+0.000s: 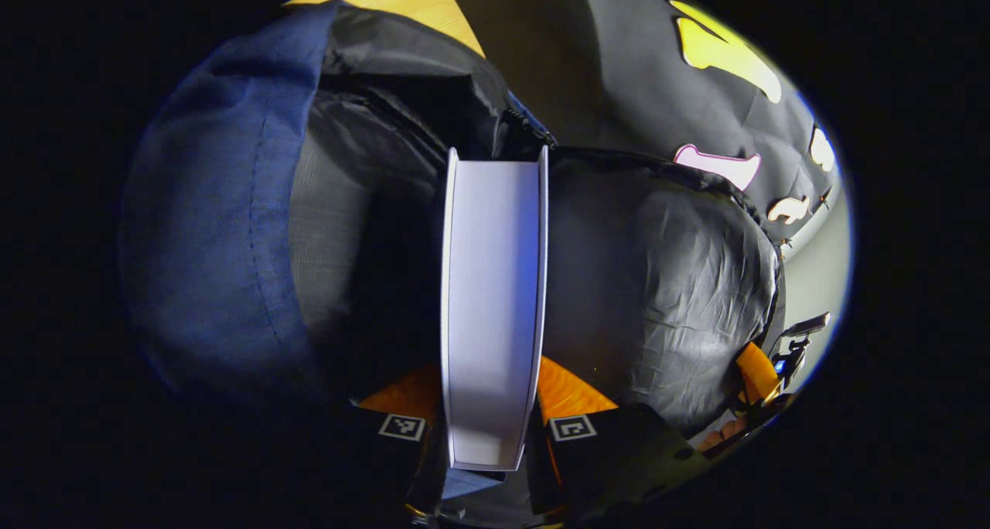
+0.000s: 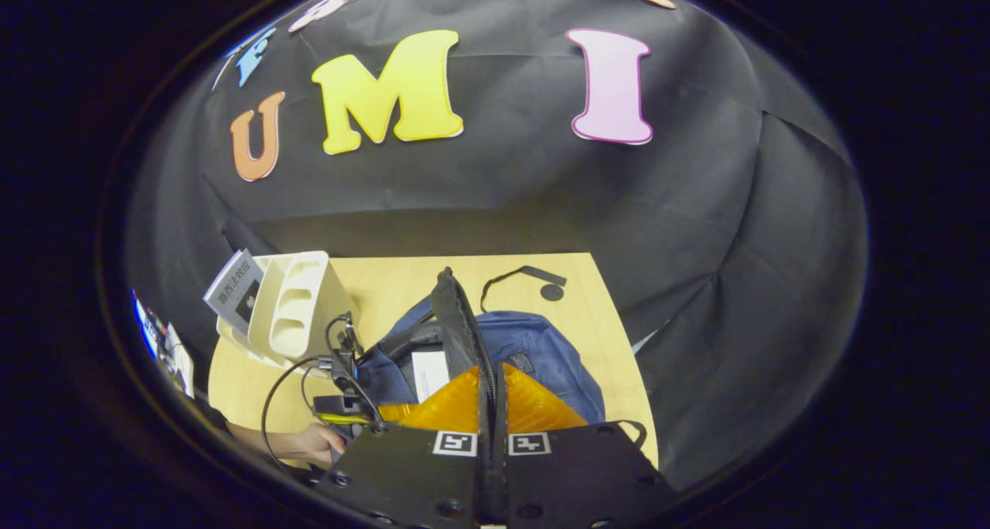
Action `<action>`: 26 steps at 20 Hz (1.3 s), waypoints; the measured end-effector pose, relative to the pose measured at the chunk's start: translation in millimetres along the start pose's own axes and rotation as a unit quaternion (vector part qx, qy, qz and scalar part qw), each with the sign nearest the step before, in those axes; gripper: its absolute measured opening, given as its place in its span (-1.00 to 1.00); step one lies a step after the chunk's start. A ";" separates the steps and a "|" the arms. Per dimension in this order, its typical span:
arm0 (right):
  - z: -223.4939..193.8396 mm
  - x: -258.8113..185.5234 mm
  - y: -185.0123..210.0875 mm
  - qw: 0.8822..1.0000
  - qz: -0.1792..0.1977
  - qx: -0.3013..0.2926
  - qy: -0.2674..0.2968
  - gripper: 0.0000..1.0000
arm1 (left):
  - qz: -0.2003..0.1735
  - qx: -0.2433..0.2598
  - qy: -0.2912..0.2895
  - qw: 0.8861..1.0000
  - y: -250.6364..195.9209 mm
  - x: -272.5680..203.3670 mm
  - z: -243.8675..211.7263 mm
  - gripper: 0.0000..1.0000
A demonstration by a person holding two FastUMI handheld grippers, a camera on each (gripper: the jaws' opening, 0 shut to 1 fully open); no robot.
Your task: Open the schoolbag, grab two books from the bookshelf and put them into the schoolbag.
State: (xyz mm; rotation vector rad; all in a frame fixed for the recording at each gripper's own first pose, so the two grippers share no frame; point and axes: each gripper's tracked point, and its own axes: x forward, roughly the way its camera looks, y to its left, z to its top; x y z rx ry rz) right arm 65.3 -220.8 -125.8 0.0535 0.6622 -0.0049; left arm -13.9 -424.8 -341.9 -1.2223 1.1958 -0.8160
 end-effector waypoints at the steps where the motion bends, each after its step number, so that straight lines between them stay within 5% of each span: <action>1: -0.8 1.5 1.0 1.000 0.001 0.000 0.002 -0.99 | 0.001 -0.005 0.003 1.000 0.2 0.0 -0.3 -0.11; 4: -0.8 3.0 3.9 1.000 0.003 -0.003 0.005 -0.94 | 0.047 0.019 0.007 0.999 15.2 0.3 -1.3 -0.16; 5: -1.2 3.9 6.5 1.000 0.005 -0.005 0.007 -1.00 | 0.057 0.015 0.023 0.998 17.3 1.1 -5.4 0.17; 9: -0.1 4.4 12.7 1.000 0.007 -0.012 0.007 -0.99 | 0.110 0.032 0.047 0.992 22.0 -7.1 -6.8 0.38; 10: -0.8 4.3 13.5 1.000 0.008 -0.013 0.007 -0.99 | 0.127 0.032 0.054 0.990 23.7 -11.1 -9.2 0.67; 11: -1.3 4.1 14.2 1.000 0.008 -0.012 0.006 -0.99 | 0.145 0.031 0.063 0.987 24.6 -17.7 -11.9 0.46; 13: -3.6 3.4 14.9 1.000 0.009 -0.009 0.005 -0.99 | 0.190 0.051 0.068 0.978 27.2 -32.6 -9.3 0.50; 17: -10.8 5.1 16.3 1.000 0.009 -0.008 0.005 -0.99 | 0.283 0.124 0.052 0.950 18.9 -69.0 8.1 0.55; 21: -15.0 3.9 22.7 1.000 0.014 -0.001 0.003 -1.00 | 0.361 0.236 0.013 0.902 9.6 -113.8 37.2 0.55; 23: -15.4 3.0 28.2 1.000 0.017 -0.001 0.001 -0.99 | 0.383 0.295 -0.016 0.875 -11.9 -146.5 48.6 0.55; 26: -18.0 0.4 39.2 1.000 0.023 -0.001 -0.002 -0.99 | 0.394 0.326 -0.047 0.858 -46.7 -186.5 56.0 0.55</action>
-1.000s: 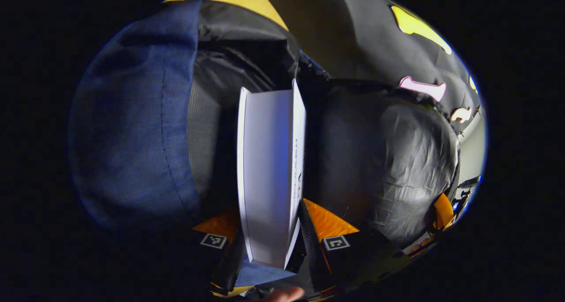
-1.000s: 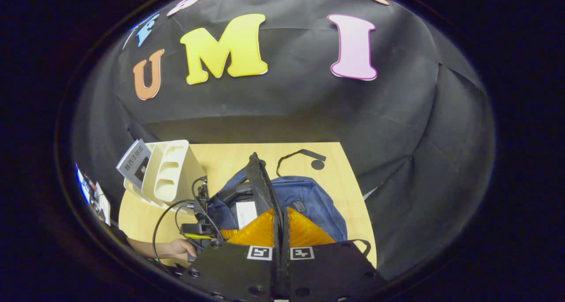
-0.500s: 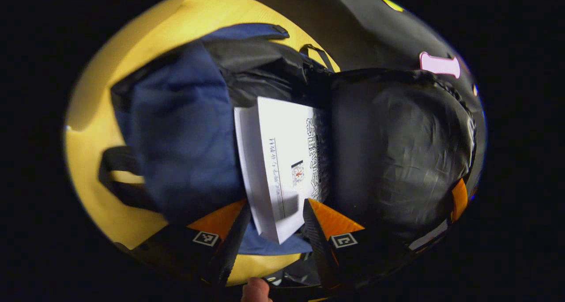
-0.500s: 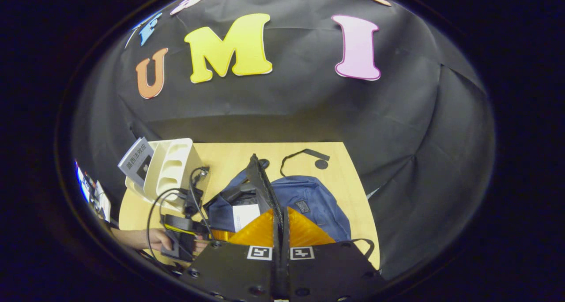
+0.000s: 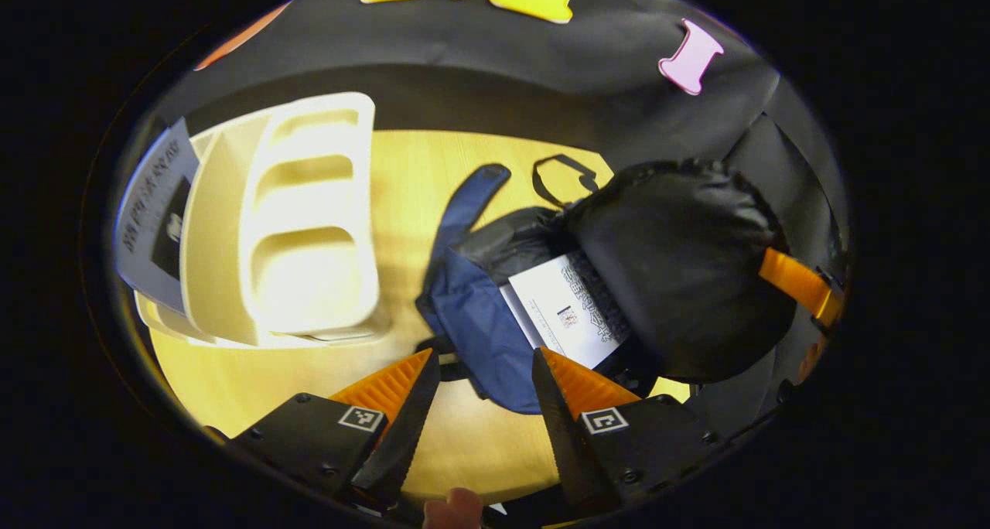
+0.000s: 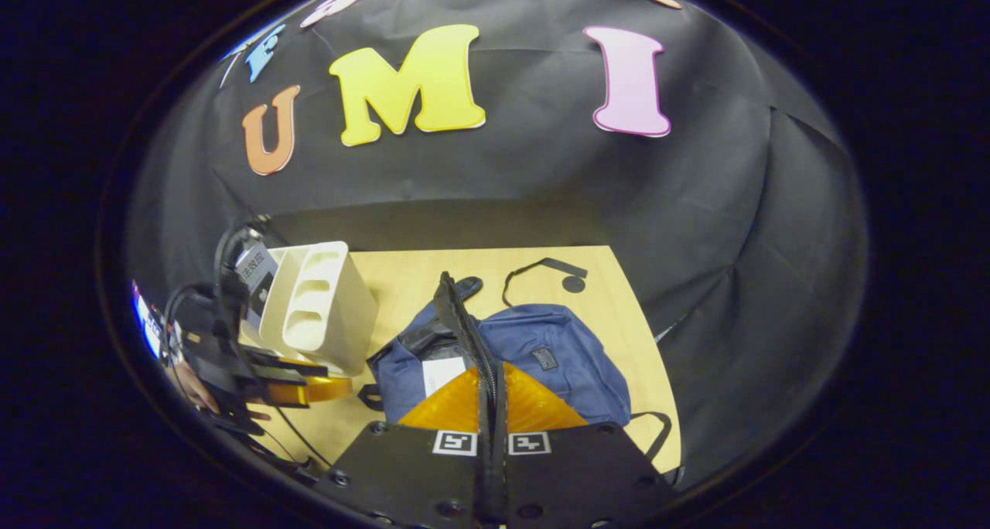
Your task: Open the schoolbag, grab two books from the bookshelf and put them into the schoolbag.
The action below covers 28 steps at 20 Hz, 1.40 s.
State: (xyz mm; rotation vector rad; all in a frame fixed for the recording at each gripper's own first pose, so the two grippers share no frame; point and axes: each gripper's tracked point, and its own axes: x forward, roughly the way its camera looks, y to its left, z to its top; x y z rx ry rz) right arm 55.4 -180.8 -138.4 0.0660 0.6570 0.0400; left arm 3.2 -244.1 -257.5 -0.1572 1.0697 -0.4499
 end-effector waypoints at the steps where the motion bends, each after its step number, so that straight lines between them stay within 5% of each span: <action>1: -1.0 -0.4 3.8 1.000 0.002 -0.002 -0.001 -0.99 | 0.011 0.002 -0.010 1.000 8.9 -15.8 5.2 0.55; 7: -5.6 -3.6 13.1 1.000 0.000 -0.004 -0.005 -1.00 | 0.080 0.001 -0.095 0.992 75.0 -107.0 48.8 0.54; 15: -7.9 -10.8 8.3 1.000 -0.011 -0.014 -0.003 -0.99 | 0.138 -0.041 -0.113 0.983 176.1 -186.0 73.8 0.57; 21: -9.4 -9.7 10.1 1.000 -0.010 -0.013 0.002 -0.99 | 0.150 -0.043 -0.082 0.984 231.8 -192.9 109.0 0.57; 28: -10.2 -8.4 5.4 1.000 -0.011 0.003 0.013 -0.99 | 0.124 -0.065 0.014 0.990 255.3 -148.5 109.1 0.58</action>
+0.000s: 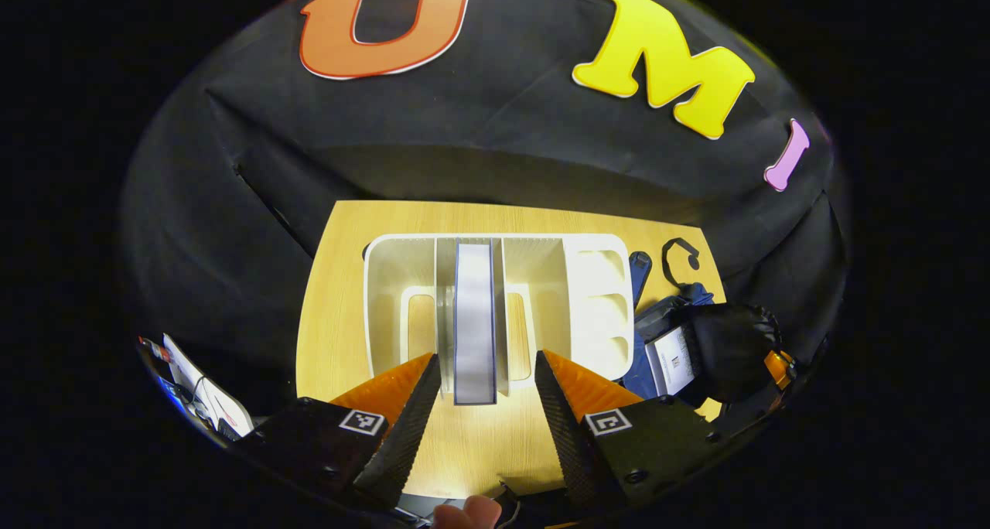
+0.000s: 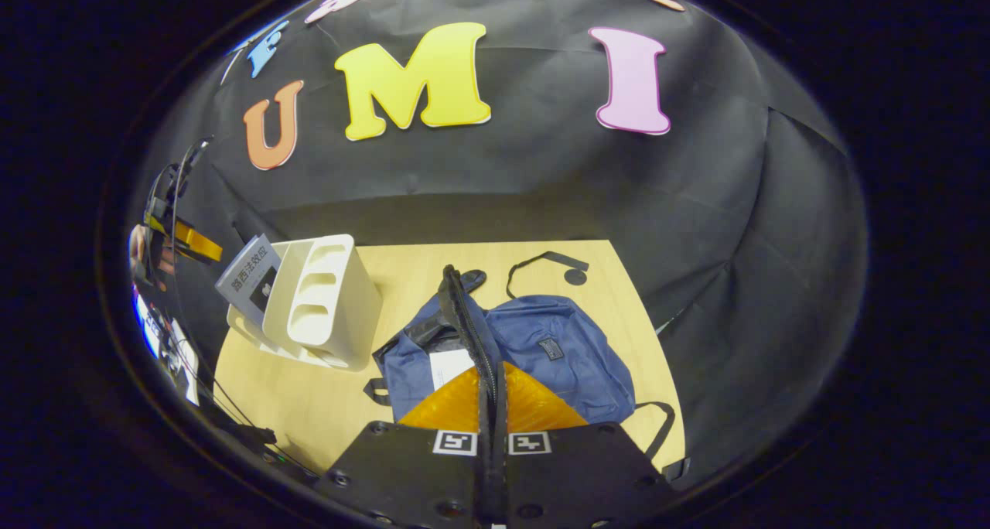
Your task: Open the schoolbag, grab two books from the bookshelf and put them into the schoolbag.
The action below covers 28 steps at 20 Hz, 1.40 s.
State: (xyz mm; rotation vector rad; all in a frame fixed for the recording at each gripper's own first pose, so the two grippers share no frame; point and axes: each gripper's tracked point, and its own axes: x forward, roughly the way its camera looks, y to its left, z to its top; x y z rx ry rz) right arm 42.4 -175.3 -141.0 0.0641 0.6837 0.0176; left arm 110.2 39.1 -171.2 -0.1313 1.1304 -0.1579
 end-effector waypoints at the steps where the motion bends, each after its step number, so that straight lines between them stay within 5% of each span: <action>1: -0.3 0.4 0.0 1.000 0.000 0.001 0.002 -0.99 | 0.000 0.000 0.015 1.000 2.6 7.0 -0.5 0.58; 17: -3.0 15.0 -2.9 1.000 -0.015 0.013 0.021 -0.99 | -0.008 -0.013 0.162 0.987 6.1 85.4 -17.8 0.53; 26: -6.5 14.5 -7.6 1.000 -0.009 0.018 0.017 -0.99 | 0.029 -0.006 0.177 0.984 14.8 92.9 -16.0 -0.07; 28: -7.2 14.5 -8.8 1.000 -0.007 0.020 0.015 -0.99 | 0.038 -0.018 0.178 0.983 17.6 91.6 -18.6 0.00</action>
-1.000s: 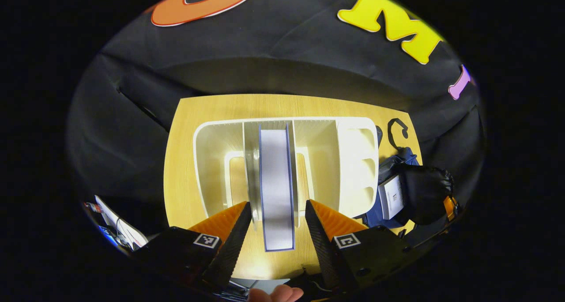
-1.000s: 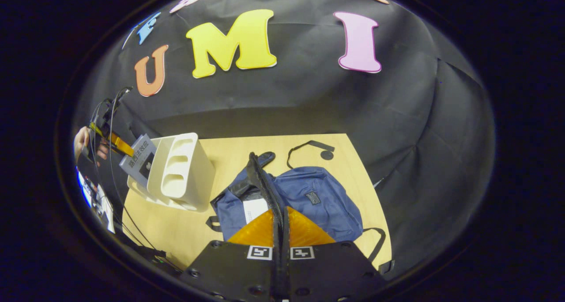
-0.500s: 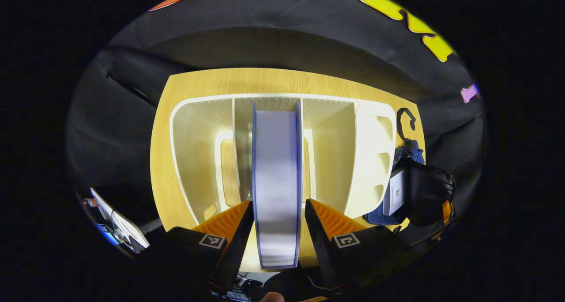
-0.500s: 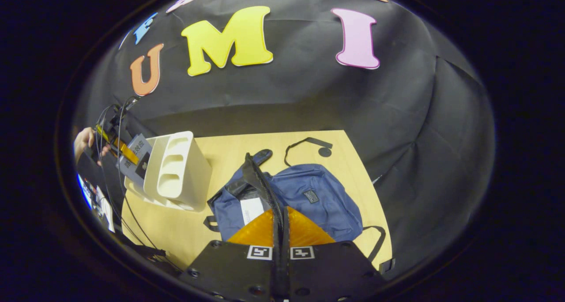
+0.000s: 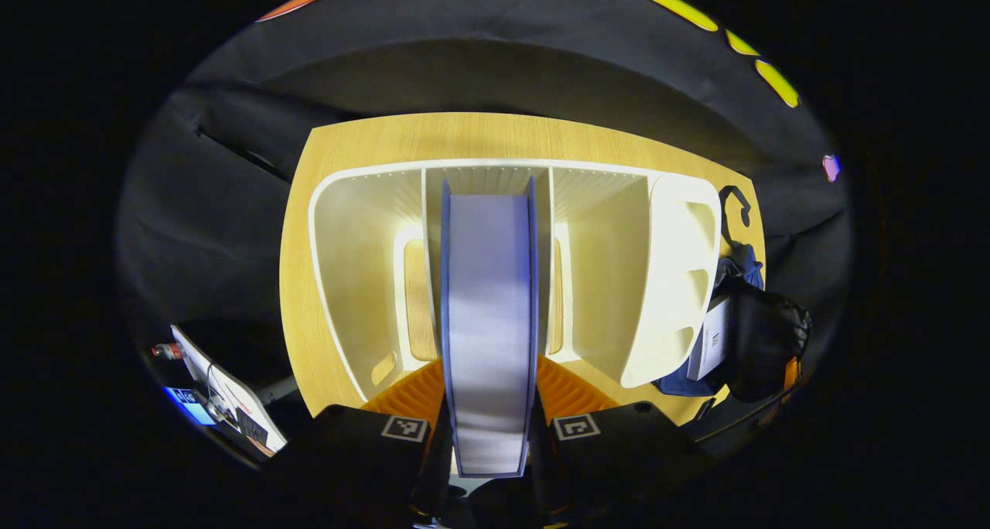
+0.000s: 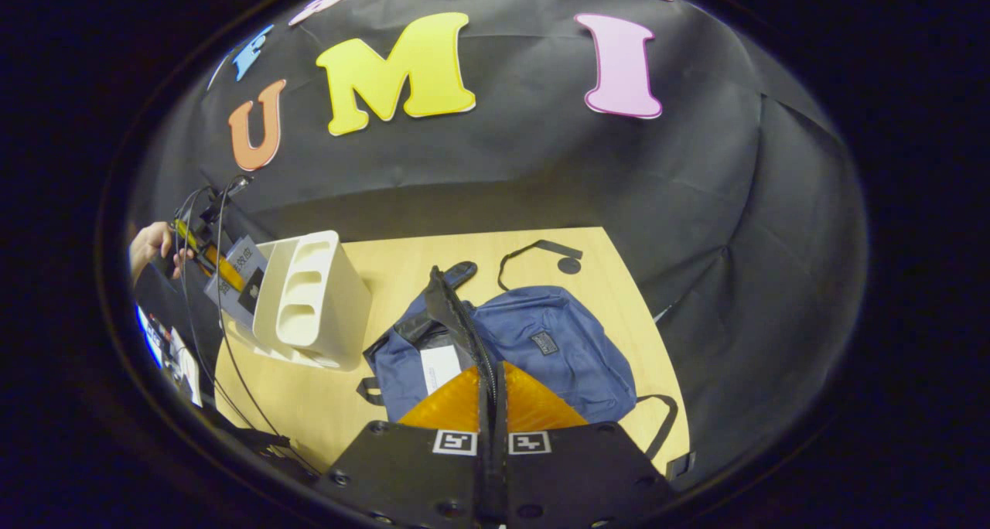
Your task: Open the schoolbag, grab two books from the bookshelf and put them into the schoolbag.
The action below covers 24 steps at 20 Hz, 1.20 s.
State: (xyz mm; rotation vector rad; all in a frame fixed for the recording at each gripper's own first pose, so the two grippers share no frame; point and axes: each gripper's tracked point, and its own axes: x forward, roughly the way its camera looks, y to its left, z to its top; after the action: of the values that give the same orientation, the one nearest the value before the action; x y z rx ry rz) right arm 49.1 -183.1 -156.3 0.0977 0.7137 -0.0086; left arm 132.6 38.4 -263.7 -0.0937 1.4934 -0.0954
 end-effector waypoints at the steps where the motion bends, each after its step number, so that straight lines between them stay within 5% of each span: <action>1: -0.4 -0.6 -0.3 1.000 0.001 0.000 -0.001 -1.00 | 0.002 -0.010 -0.003 1.000 1.9 -1.3 -1.5 -0.12; 13: -5.6 -4.8 -1.2 1.000 0.019 -0.016 -0.009 -0.99 | -0.045 -0.042 -0.069 0.996 19.4 -129.6 -99.1 -0.21; 18: -6.3 -7.2 2.6 0.999 0.024 -0.021 -0.012 -0.99 | -0.124 -0.074 -0.083 0.986 -3.0 -168.3 -154.4 -0.22; 24: -10.6 -13.2 5.1 0.999 0.018 -0.029 -0.012 -0.99 | -0.259 -0.109 -0.095 0.955 -58.1 -170.6 -172.7 -0.21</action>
State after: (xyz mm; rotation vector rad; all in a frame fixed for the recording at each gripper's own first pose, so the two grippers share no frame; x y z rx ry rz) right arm 32.4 -177.4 -155.2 0.0545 0.6878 0.0462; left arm -52.8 0.8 -100.8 -0.6569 1.2514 -0.3354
